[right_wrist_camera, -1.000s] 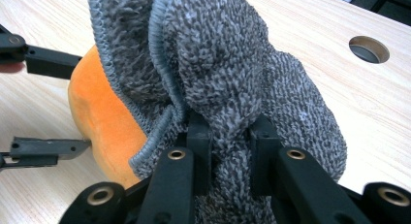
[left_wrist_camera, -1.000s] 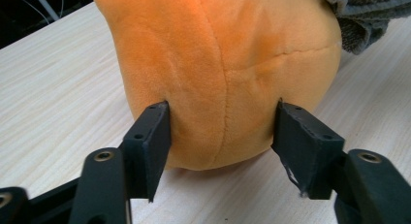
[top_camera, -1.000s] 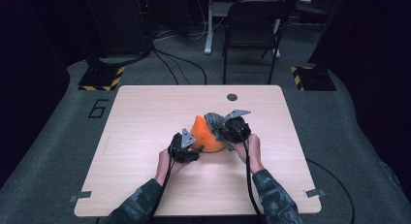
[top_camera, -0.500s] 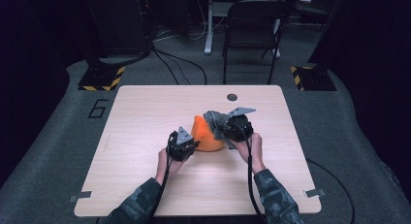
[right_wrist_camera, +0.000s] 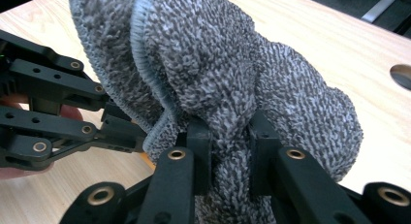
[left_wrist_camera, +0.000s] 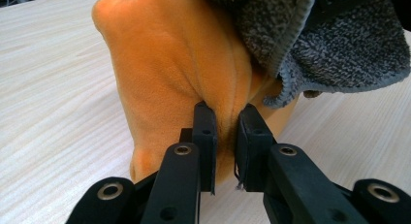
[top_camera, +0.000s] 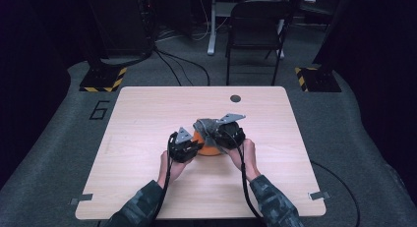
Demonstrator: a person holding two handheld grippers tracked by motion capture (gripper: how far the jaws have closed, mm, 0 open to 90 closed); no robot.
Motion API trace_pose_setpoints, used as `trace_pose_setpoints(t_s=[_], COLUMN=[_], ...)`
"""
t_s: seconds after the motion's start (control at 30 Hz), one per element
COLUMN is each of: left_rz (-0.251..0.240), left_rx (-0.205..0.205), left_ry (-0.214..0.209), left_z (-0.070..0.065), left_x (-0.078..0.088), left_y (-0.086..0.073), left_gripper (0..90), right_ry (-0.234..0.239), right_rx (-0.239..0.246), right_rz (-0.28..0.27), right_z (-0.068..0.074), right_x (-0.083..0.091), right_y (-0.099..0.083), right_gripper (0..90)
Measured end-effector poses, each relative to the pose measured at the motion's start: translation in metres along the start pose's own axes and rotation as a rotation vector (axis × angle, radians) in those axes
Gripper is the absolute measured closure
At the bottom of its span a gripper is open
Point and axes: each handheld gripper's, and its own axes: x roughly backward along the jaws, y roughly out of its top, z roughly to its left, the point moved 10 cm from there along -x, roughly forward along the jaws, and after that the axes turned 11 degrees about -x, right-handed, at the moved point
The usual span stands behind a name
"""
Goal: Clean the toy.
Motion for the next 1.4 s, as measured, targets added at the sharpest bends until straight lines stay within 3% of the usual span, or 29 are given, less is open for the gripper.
trace_pose_setpoints(t_s=[0.2, 0.4, 0.47, 0.67, 0.7, 0.83, 0.87, 0.97, 1.2, 1.4], left_rz=[-0.002, 0.002, -0.005, -0.006, -0.004, -0.002, -0.004, -0.005, -0.011, -0.012], left_rx=[-0.002, -0.005, 0.003, -0.001, 0.003, 0.000, -0.004, -0.006, -0.006, -0.005], left_ry=[-0.005, -0.016, -0.013, -0.017, -0.014, -0.022, -0.018, -0.019, -0.023, -0.016], left_z=[0.000, 0.001, 0.001, 0.002, 0.003, 0.003, 0.003, 0.003, 0.002, 0.003], left_x=[-0.001, -0.001, -0.002, -0.002, -0.002, -0.002, -0.003, -0.003, -0.003, -0.003], left_y=[-0.001, -0.002, -0.002, -0.002, -0.003, -0.003, -0.003, -0.003, -0.003, -0.003], left_gripper=[80.1, 79.7, 79.6, 79.2, 79.1, 78.9, 78.9, 78.8, 78.3, 78.1], right_ry=[-0.027, -0.056, -0.072, -0.099, -0.128, -0.121, -0.122, -0.125, -0.144, -0.155], right_rx=[0.024, 0.002, -0.020, -0.053, -0.060, -0.102, -0.134, -0.139, -0.155, -0.139], right_rz=[0.015, 0.034, 0.048, 0.067, 0.085, 0.097, 0.115, 0.131, 0.183, 0.182], right_z=[-0.006, -0.018, -0.030, -0.047, -0.055, -0.068, -0.075, -0.081, -0.091, -0.092], right_x=[-0.001, 0.001, 0.000, -0.002, -0.004, -0.011, -0.014, -0.019, -0.029, -0.025], right_y=[-0.004, -0.006, -0.010, -0.016, -0.021, -0.030, -0.034, -0.040, -0.053, -0.050], right_gripper=[76.2, 76.1, 76.1, 76.0, 76.0, 76.0, 76.0, 76.0, 75.8, 75.7])
